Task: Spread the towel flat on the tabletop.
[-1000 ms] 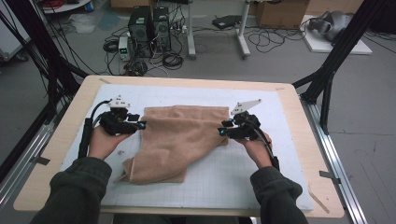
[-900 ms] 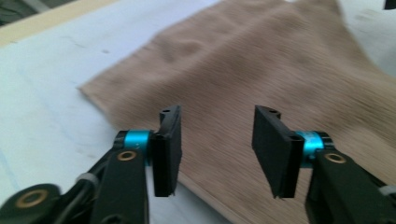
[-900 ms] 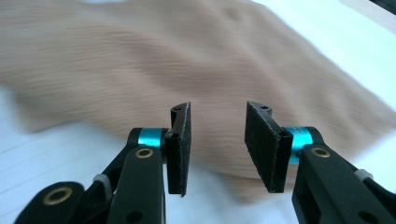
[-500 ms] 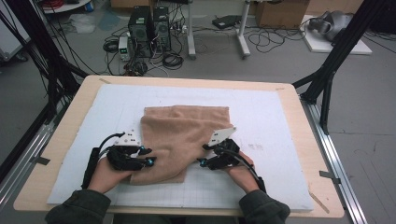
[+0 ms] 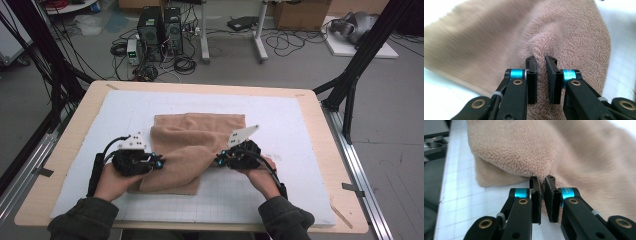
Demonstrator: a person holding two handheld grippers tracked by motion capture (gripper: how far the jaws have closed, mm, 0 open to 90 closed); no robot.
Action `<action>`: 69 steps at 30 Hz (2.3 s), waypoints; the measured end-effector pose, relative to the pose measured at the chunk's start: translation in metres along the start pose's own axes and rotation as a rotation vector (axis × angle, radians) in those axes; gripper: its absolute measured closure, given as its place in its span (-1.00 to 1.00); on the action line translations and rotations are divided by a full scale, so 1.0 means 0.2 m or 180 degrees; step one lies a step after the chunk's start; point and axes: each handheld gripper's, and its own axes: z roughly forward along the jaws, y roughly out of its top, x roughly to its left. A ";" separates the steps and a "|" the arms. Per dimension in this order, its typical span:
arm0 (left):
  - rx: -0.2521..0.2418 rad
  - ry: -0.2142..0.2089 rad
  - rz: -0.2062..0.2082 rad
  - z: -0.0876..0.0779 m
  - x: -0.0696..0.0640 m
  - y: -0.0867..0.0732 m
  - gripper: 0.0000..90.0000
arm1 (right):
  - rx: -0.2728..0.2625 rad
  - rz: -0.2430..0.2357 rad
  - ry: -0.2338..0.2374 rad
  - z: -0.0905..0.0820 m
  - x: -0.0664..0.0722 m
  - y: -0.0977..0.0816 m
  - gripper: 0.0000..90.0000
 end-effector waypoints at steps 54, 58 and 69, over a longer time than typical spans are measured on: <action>0.0235 0.0327 -0.0144 0.22 0.09 -0.03 0.84 | 0.0207 0.0139 -0.0932 0.33 -0.09 -0.09 0.95; 0.0167 0.0305 -0.0130 0.17 0.06 -0.02 0.85 | 0.0178 0.0231 -0.0702 0.28 -0.10 -0.09 0.99; -0.0149 0.0132 -0.0066 -0.03 -0.06 0.04 0.85 | 0.0046 0.0065 -0.0486 -0.04 0.04 -0.13 1.00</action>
